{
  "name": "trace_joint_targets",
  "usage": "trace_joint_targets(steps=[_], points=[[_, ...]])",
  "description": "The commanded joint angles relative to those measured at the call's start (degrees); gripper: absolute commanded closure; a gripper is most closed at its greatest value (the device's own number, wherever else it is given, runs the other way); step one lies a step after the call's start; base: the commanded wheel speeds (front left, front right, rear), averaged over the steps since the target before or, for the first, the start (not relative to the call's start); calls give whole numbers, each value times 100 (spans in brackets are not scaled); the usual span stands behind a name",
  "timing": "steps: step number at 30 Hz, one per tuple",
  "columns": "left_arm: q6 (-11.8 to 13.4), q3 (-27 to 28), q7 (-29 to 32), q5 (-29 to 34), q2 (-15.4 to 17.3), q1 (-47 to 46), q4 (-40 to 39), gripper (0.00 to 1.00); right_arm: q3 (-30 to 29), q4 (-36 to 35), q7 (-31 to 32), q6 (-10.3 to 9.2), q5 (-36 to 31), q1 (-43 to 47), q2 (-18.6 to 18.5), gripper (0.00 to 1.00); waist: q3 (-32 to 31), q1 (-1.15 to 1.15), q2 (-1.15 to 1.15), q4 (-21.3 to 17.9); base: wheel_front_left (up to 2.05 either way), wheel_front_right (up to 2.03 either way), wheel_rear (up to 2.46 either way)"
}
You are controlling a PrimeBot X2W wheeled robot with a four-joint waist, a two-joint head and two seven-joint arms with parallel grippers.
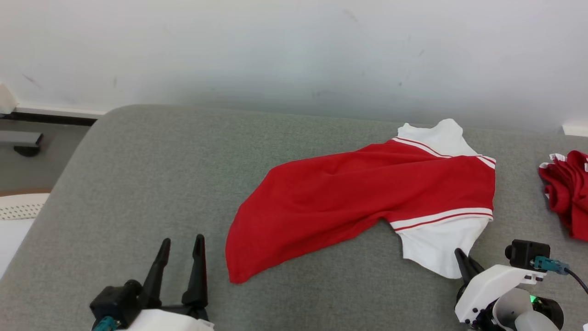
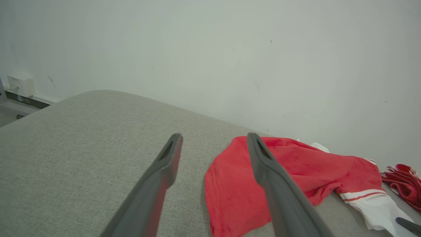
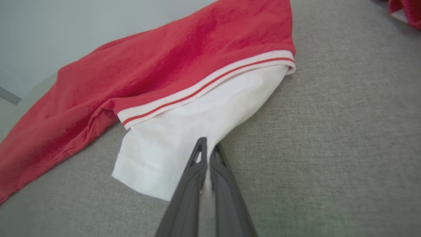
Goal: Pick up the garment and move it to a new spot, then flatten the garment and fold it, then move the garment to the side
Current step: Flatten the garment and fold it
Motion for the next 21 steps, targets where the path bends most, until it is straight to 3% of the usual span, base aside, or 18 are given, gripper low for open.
trace_joint_targets(steps=[1, 6, 12, 15, 19, 20, 21], points=[[33, 44, 2, -25, 24, 79, -14, 0, 64, -207, 119, 13, 44, 182, -124, 100, -16, 0, 0, -95, 0, 0, 0], [55, 138, 2, -34, 24, 122, -41, 0, 118, -1428, 835, 7, 198, 681, -508, 100, -40, 0, 0, -372, 0, 0, 0], [42, 290, 1, 41, 24, 169, -64, 0, -134, -2982, 2187, 7, 319, 1541, -897, 100, -35, 0, 0, -644, 0, 0, 0], [21, 316, 2, 54, 24, 146, -68, 0, -387, -3601, 2786, 7, 361, 1967, -993, 100, -10, 0, 0, -697, 0, 0, 0], [3, 318, 2, 62, 23, 101, -44, 0, -743, -4043, 3075, 7, 189, 2305, -904, 100, 35, 0, 0, -745, 0, 0, 0], [-3, 305, 2, 60, 24, 92, -33, 0, -813, -4081, 3083, 7, 147, 2343, -839, 89, 43, 0, 0, -750, 0, 0, 0], [-5, 293, 2, 59, 24, 81, -21, 0, -862, -4080, 3055, 7, 108, 2360, -784, 40, 51, 0, 0, -752, 0, 0, 0]])
